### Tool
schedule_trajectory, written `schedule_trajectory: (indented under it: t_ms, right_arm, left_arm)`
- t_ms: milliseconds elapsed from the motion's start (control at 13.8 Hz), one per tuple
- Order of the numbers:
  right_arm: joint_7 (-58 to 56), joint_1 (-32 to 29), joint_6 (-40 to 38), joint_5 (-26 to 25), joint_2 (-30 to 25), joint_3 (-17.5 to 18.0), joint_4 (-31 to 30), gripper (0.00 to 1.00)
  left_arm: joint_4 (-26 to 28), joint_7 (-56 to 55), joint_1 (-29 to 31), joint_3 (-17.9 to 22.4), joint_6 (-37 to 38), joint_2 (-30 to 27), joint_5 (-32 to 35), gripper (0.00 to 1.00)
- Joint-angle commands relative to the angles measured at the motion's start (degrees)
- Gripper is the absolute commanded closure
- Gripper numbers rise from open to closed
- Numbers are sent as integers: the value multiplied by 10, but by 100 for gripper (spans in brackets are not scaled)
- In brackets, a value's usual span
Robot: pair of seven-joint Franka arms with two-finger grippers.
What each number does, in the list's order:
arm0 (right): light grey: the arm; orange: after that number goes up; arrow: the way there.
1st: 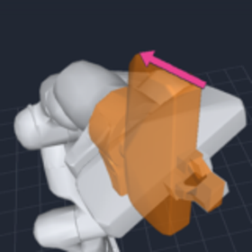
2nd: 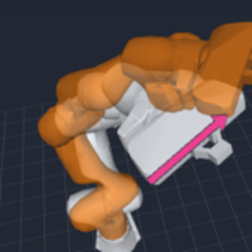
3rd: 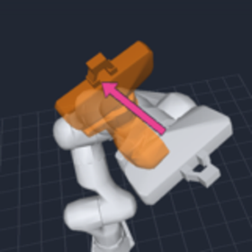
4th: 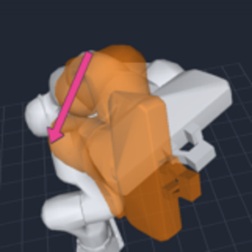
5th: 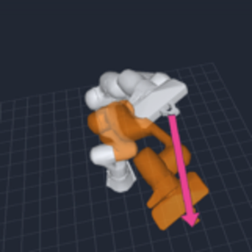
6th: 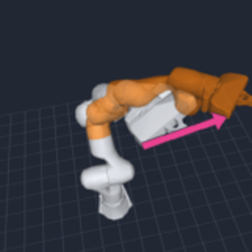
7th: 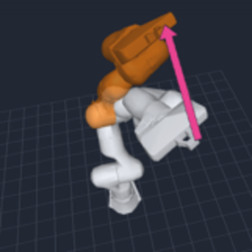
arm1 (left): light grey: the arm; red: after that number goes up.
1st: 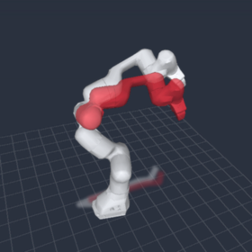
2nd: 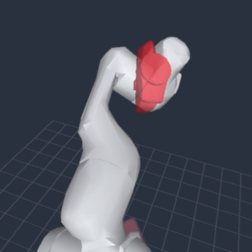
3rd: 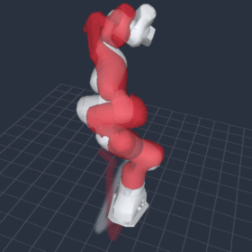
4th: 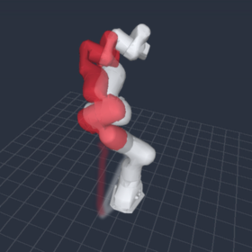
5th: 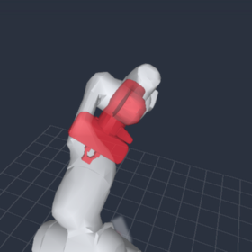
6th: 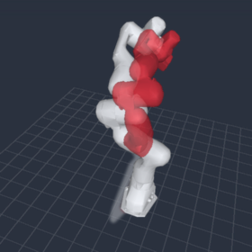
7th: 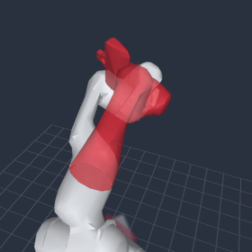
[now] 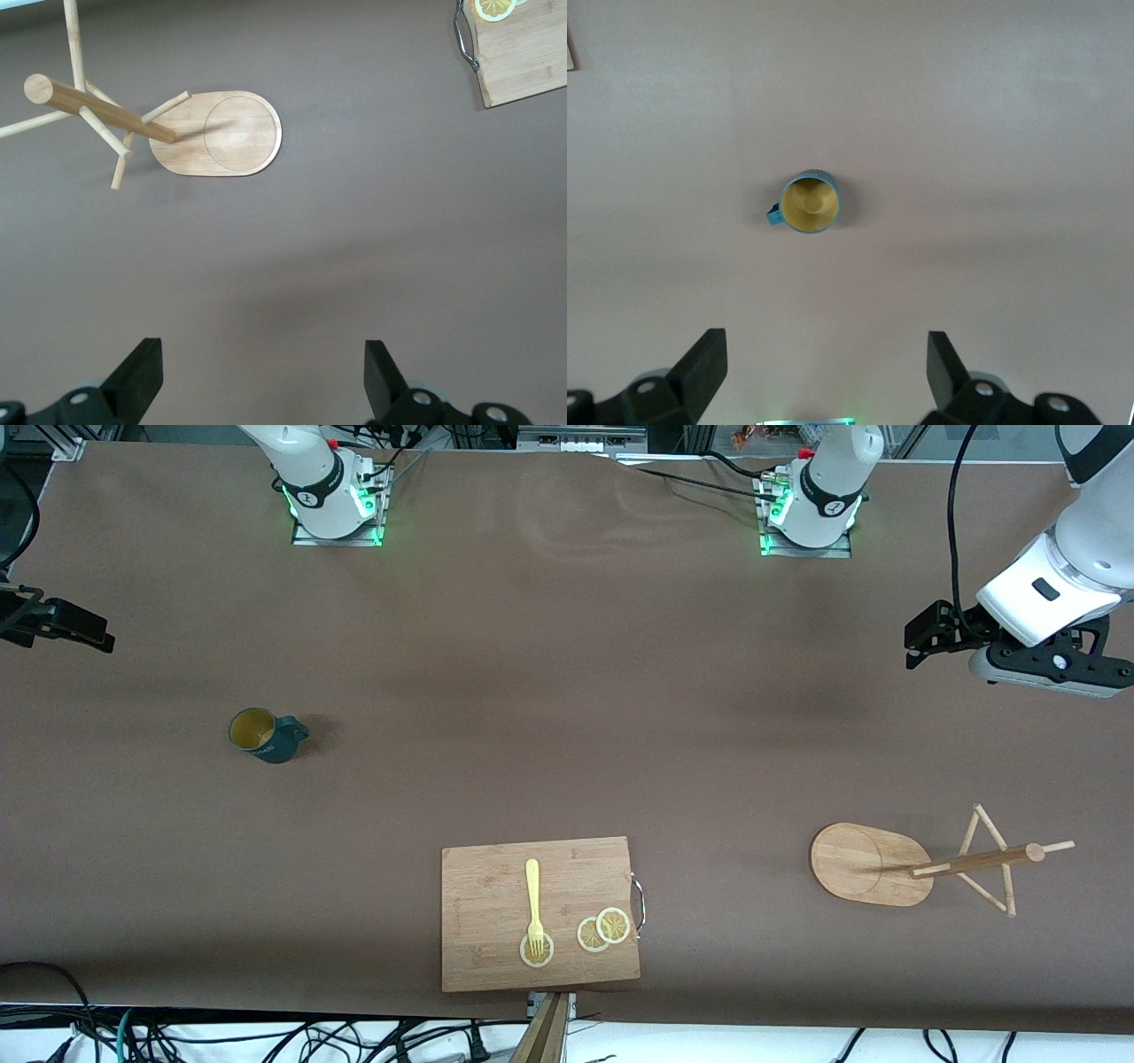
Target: Pass cup and hang on rack
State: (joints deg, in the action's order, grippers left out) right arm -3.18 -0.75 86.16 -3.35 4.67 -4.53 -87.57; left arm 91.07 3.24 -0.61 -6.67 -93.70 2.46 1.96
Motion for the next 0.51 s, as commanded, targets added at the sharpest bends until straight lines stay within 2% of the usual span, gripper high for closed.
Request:
schedule_trajectory:
  t_ms: [0,434]
  right_arm:
    - [-2,-4,-8,-4,6,2,17,0]
    - [-2,-5,-8,-3,6,2,17,0]
  left_arm:
    - [-8,1,1,-2,11,-3,6,0]
    - [-8,2,3,-2,11,-2,6,0]
